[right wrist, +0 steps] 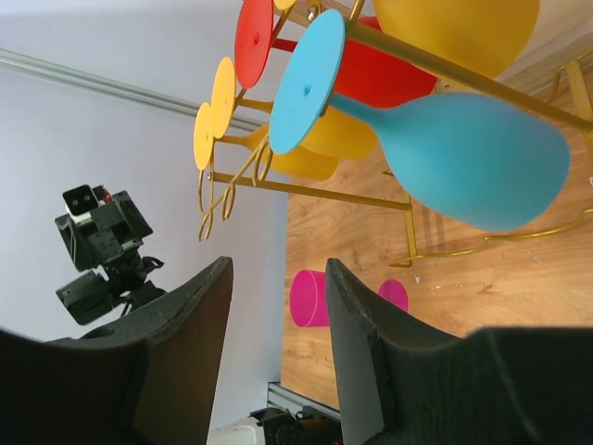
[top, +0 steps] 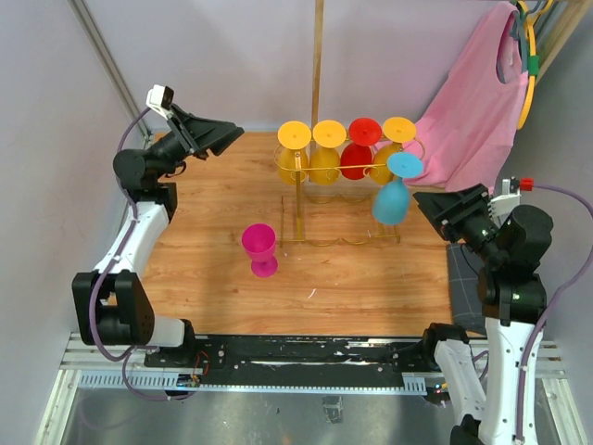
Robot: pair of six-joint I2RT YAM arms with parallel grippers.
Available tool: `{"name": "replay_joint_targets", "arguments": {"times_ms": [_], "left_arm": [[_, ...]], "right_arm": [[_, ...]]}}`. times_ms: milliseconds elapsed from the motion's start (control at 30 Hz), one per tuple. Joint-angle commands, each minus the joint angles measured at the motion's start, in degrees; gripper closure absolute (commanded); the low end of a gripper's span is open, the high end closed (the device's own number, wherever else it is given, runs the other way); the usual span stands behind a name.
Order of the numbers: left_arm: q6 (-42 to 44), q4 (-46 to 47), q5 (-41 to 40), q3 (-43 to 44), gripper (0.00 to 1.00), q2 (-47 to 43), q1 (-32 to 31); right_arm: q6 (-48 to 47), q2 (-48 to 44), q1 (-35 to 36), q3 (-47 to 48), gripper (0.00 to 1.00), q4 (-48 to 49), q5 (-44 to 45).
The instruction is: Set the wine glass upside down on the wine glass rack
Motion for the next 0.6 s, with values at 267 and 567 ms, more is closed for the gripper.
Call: {"name": "replay_joint_targets", "arguments": {"times_ms": [267,567], "left_arm": [[45.12,-58.52,-7.46,6.93,0.38,-8.45,0.46],[65.88,-87.01,-27.82,8.08,0.39,-16.21,-1.8]], "right_arm": [[-13.22,4.21,-1.16,13.19,0.53,-7.74,5.89],[-13.77,13.78,-1.12,21.6,0.53,-2.88,3.95]]}}
